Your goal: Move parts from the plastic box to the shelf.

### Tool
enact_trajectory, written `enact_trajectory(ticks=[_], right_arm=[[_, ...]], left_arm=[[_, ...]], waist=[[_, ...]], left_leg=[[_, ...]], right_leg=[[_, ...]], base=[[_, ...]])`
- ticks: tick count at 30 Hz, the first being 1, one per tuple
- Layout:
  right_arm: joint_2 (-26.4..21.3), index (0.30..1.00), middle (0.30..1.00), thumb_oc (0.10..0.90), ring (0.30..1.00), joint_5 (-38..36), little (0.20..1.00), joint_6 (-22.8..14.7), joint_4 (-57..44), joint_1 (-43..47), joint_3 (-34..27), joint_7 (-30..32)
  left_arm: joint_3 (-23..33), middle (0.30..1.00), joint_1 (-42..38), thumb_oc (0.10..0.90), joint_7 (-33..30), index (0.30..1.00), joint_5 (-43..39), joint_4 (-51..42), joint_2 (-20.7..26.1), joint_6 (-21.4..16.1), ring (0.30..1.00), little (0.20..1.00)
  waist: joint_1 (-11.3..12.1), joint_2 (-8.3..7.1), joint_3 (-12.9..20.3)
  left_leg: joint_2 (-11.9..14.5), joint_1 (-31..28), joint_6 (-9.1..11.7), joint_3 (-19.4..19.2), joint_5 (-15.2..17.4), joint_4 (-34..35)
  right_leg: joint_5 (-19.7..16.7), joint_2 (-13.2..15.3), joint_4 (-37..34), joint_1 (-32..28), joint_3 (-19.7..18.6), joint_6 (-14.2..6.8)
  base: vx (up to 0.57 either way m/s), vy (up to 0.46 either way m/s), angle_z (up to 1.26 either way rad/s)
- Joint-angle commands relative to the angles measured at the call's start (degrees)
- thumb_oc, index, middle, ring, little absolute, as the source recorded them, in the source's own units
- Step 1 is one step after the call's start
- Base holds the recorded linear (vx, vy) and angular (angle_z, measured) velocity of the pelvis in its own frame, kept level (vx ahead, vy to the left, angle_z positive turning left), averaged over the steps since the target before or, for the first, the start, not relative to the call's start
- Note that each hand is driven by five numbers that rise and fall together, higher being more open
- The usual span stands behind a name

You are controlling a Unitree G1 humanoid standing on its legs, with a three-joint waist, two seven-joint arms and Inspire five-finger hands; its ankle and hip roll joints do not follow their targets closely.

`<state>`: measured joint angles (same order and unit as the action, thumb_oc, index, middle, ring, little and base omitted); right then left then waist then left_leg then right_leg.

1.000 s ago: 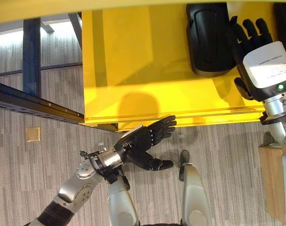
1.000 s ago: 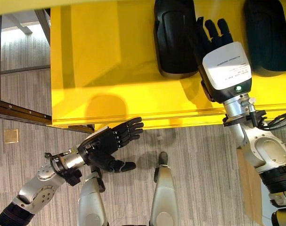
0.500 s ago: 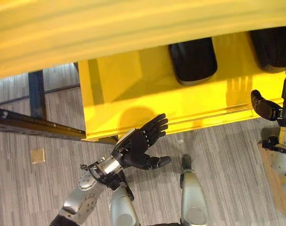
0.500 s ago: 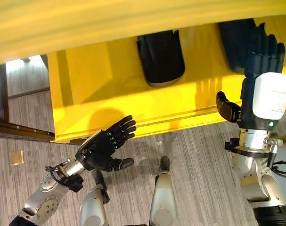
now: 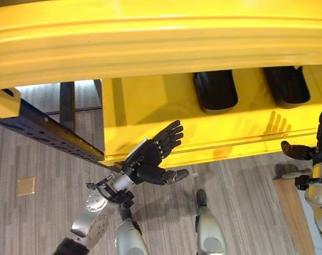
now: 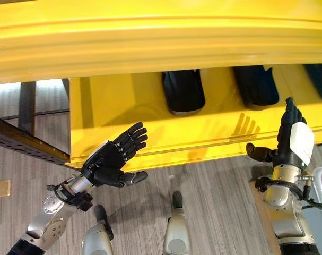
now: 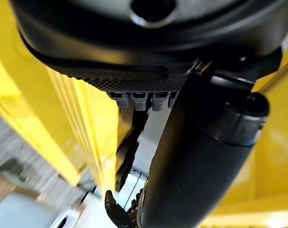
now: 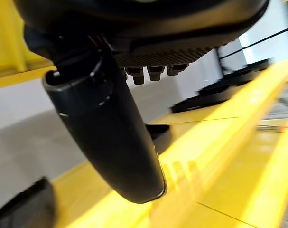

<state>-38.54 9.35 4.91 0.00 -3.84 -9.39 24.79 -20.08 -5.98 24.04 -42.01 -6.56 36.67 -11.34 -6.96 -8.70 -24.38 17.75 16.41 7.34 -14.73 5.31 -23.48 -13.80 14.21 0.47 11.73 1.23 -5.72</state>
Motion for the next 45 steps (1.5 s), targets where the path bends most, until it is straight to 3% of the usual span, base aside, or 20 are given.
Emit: enact_trajectory(ticks=[1, 3, 4, 5, 6, 7, 10, 14, 17, 24, 28, 29, 31, 32, 33, 35, 37, 38, 40, 45], right_arm=[[-1.9, 1.0, 1.0, 0.9, 1.0, -2.2, 1.0, 0.8, -1.4, 7.8, 1.6, -4.9], [-1.9, 1.0, 1.0, 0.9, 1.0, -4.1, 1.0, -1.5, -1.3, 3.0, 1.3, -3.7], [-2.0, 1.0, 1.0, 0.9, 1.0, -5.3, 1.0, -2.7, -1.9, 1.3, 0.2, -3.0], [-2.0, 1.0, 1.0, 0.9, 1.0, -5.6, 1.0, -2.8, -2.0, 0.8, 0.0, -3.0], [-2.4, 1.0, 1.0, 0.9, 1.0, -6.6, 1.0, -1.5, -3.3, -0.3, -1.5, -2.8], [-4.0, 1.0, 1.0, 0.9, 1.0, -7.0, 1.0, 0.9, -3.5, 0.6, -1.8, -2.3], [-3.5, 1.0, 1.0, 0.9, 1.0, -7.6, 1.0, 2.2, -3.7, 1.7, -1.3, 0.5], [-4.2, 1.0, 1.0, 0.9, 1.0, -10.1, 1.0, 2.0, -2.8, 3.1, -1.9, 1.8], [-4.2, 1.0, 1.0, 0.9, 1.0, -11.8, 1.0, 1.7, 0.2, 3.0, -3.3, 2.2], [-2.7, 1.0, 1.0, 0.9, 1.0, -11.8, 1.0, 1.1, 2.6, 3.7, -5.1, 9.0], [-2.0, 1.0, 1.0, 0.9, 1.0, -13.0, 1.0, -0.2, 5.7, 6.1, -6.0, 13.4], [-1.1, 1.0, 1.0, 0.9, 1.0, -12.1, 1.0, -0.7, 5.9, 8.1, -4.8, 13.0], [-0.3, 1.0, 1.0, 0.9, 1.0, -10.1, 1.0, -0.8, 6.2, 10.2, -2.7, 12.0], [0.3, 1.0, 1.0, 0.9, 1.0, -9.2, 1.0, -1.4, 6.3, 11.9, -0.1, 11.4], [1.2, 1.0, 1.0, 0.9, 1.0, -10.4, 1.0, -1.7, 6.2, 13.8, 3.3, 10.1], [2.2, 1.0, 1.0, 0.9, 1.0, -9.7, 1.0, -0.5, 5.8, 13.5, 3.4, 10.5], [4.1, 1.0, 1.0, 0.9, 1.0, -8.8, 1.0, 0.1, 6.4, 12.8, 3.9, 11.1], [5.0, 1.0, 1.0, 0.9, 1.0, -8.1, 1.0, 0.6, 6.0, 11.7, 3.8, 11.2], [5.4, 1.0, 1.0, 0.9, 1.0, -7.7, 1.0, 0.4, 5.9, 10.4, 3.4, 10.9], [5.2, 1.0, 1.0, 0.9, 1.0, -8.5, 1.0, -0.1, 6.5, 10.4, 2.3, 11.9]], left_arm=[[5.4, 1.0, 4.9, 0.9, -4.0, 1.0, 1.9, -5.7, -5.0, -3.1, 1.0, 1.0], [7.6, 1.0, 7.9, 0.9, -4.4, 1.0, -0.7, -4.8, -4.6, -5.5, 1.0, 1.0], [8.6, 1.0, 10.2, 0.9, -3.6, 1.0, -1.3, -4.7, -4.4, -7.7, 1.0, 1.0], [8.7, 1.0, 10.6, 0.9, -3.4, 1.0, -1.4, -4.7, -4.3, -8.1, 1.0, 1.0], [10.3, 1.0, 12.5, 0.9, -1.8, 1.0, -2.7, -4.9, -4.6, -8.5, 1.0, 1.0], [10.6, 1.0, 12.3, 0.9, -3.0, 1.0, -7.0, -4.6, -6.0, -7.7, 1.0, 1.0], [10.6, 1.0, 10.7, 0.9, -3.1, 1.0, -10.0, -3.6, -9.3, -6.3, 1.0, 1.0], [7.3, 1.0, 8.4, 0.9, -4.7, 1.0, -5.8, -1.6, -12.9, -5.8, 1.0, 1.0], [4.7, 1.0, 7.0, 0.9, -6.3, 1.0, -6.8, -1.0, -14.3, -7.1, 1.0, 1.0], [0.1, 1.0, 3.9, 0.9, -7.0, 1.0, -4.2, -1.6, -14.7, -8.6, 1.0, 1.0], [-3.4, 1.0, 1.4, 0.9, -8.7, 1.0, -3.1, -1.2, -15.5, -7.9, 1.0, 1.0], [-3.9, 1.0, 1.7, 0.9, -10.0, 1.0, -2.7, -1.4, -15.9, -8.8, 1.0, 1.0], [-4.1, 1.0, 2.3, 0.9, -12.1, 1.0, -2.3, -1.7, -16.1, -9.9, 1.0, 1.0], [-3.8, 1.0, 2.9, 0.9, -14.2, 1.0, -1.9, -2.1, -16.1, -11.5, 1.0, 1.0], [-2.9, 1.0, 4.7, 0.9, -17.1, 1.0, -0.6, -2.9, -15.9, -12.5, 1.0, 1.0], [-1.8, 1.0, 5.4, 0.9, -15.6, 1.0, 0.8, -3.6, -15.3, -9.8, 1.0, 1.0], [-2.2, 1.0, 5.4, 0.9, -14.2, 1.0, 2.8, -3.1, -14.3, -9.8, 1.0, 1.0], [-2.0, 1.0, 5.7, 0.9, -13.7, 1.0, 3.4, -2.9, -13.7, -10.0, 1.0, 1.0], [-1.5, 1.0, 5.9, 0.9, -13.8, 1.0, 2.6, -2.8, -13.5, -10.7, 1.0, 1.0], [-1.3, 1.0, 3.7, 0.9, -11.9, 1.0, 1.2, -2.3, -14.6, -10.3, 1.0, 1.0]], waist=[[1.8, 1.73, 1.8], [1.6, 1.95, 3.3], [2.2, 2.05, 3.6], [2.3, 2.08, 3.7], [3.2, 0.88, 3.8], [3.2, 0.85, 3.7], [2.7, 1.51, 3.3], [0.7, 2.24, 2.7], [-1.4, 4.43, 2.2], [-7.0, 7.23, 2.0], [-10.1, 9.61, 2.8], [-9.6, 10.18, 3.0], [-8.6, 10.26, 3.1], [-7.1, 9.9, 2.9], [-5.2, 8.28, 2.8], [-5.2, 7.32, 3.6], [-5.0, 6.97, 3.9], [-5.1, 7.33, 4.1], [-5.5, 7.39, 4.6], [-6.3, 8.26, 5.2]], left_leg=[[3.4, -10.4, -2.5, -13.2, 0.3, 7.8], [4.5, -8.1, -3.9, -11.8, -2.6, 9.8], [5.3, -6.5, -3.3, -11.3, -4.3, 10.7], [5.6, -6.3, -3.0, -11.1, -4.6, 10.8], [6.1, -3.4, -1.7, -10.5, -5.6, 9.3], [7.7, -2.1, 0.0, -9.7, -8.2, 9.4], [9.4, -4.2, 1.3, -11.0, -11.1, 13.1], [10.1, -9.0, 1.6, -14.3, -11.3, 15.2], [10.1, -10.9, 2.4, -14.5, -12.7, 15.3], [7.9, -16.6, 3.0, -16.1, -14.7, 19.2], [5.7, -19.6, 3.2, -17.2, -13.1, 20.3], [4.4, -20.0, 2.9, -15.5, -11.4, 20.2], [2.7, -20.2, 2.1, -12.4, -9.2, 19.6], [0.5, -18.3, 0.6, -7.4, -8.1, 17.5], [-3.4, -18.1, -1.9, -2.2, -1.3, 15.9], [-3.4, -19.5, -2.8, -4.9, 1.0, 15.2], [-3.3, -19.9, -3.1, -7.7, 2.9, 12.8], [-2.8, -20.8, -2.9, -7.7, 4.6, 11.6], [-2.1, -21.6, -2.9, -8.2, 4.6, 11.0], [0.3, -22.9, -0.9, -8.9, -0.5, 13.6]], right_leg=[[2.4, 8.6, 7.4, -2.7, 15.2, -5.8], [12.8, 3.9, 20.8, -3.4, 11.6, -2.2], [17.8, 2.4, 22.5, -5.1, 11.2, -0.7], [18.6, 2.1, 22.7, -5.4, 11.3, -0.3], [21.8, -0.5, 17.7, -9.2, 13.3, -0.7], [22.6, -2.0, 14.9, -10.1, 14.0, 0.2], [22.9, -2.3, 16.9, -8.2, 15.8, 0.9], [23.4, -1.2, 22.6, -4.3, 16.7, 1.7], [24.6, -1.4, 25.3, -2.2, 14.7, 2.6], [22.8, -2.0, 25.5, 2.4, 10.3, 3.1], [17.3, -1.0, 17.6, 2.6, 6.8, 0.9], [14.4, 0.4, 14.4, 2.4, 5.6, -0.9], [12.8, 0.7, 12.2, 2.0, 4.0, -1.7], [10.3, 0.1, 10.4, 2.7, 1.6, -1.7], [8.3, 0.5, 8.8, 3.3, -1.4, -3.0], [6.9, 1.5, 7.3, 2.9, 0.3, -3.4], [5.4, 3.0, 6.5, 2.7, 2.4, -3.8], [7.3, 2.9, 7.7, 2.1, 2.9, -4.3], [8.6, 2.3, 9.2, 1.7, 3.3, -3.9], [9.6, 0.7, 9.6, 1.5, 3.8, -2.7]], base=[[-0.26, 0.058, -2.39], [-0.13, -0.066, -2.45], [-0.07, -0.129, -0.63], [-0.01, -0.292, 0.18], [0.05, -0.407, 0.14], [0.05, -0.382, -0.24], [-0.01, -0.127, -0.48], [-0.02, 0.0, -0.3], [0.04, 0.017, -0.59], [-0.02, 0.055, -0.47], [0.05, 0.069, -0.05], [0.17, 0.065, -0.35], [0.16, 0.08, -1.05], [0.24, 0.033, -1.65], [0.2, -0.043, -2.16], [0.17, -0.122, -3.43], [0.18, -0.15, -1.43], [0.26, -0.122, -0.09], [0.18, -0.084, -0.2], [0.01, -0.026, -0.02]])
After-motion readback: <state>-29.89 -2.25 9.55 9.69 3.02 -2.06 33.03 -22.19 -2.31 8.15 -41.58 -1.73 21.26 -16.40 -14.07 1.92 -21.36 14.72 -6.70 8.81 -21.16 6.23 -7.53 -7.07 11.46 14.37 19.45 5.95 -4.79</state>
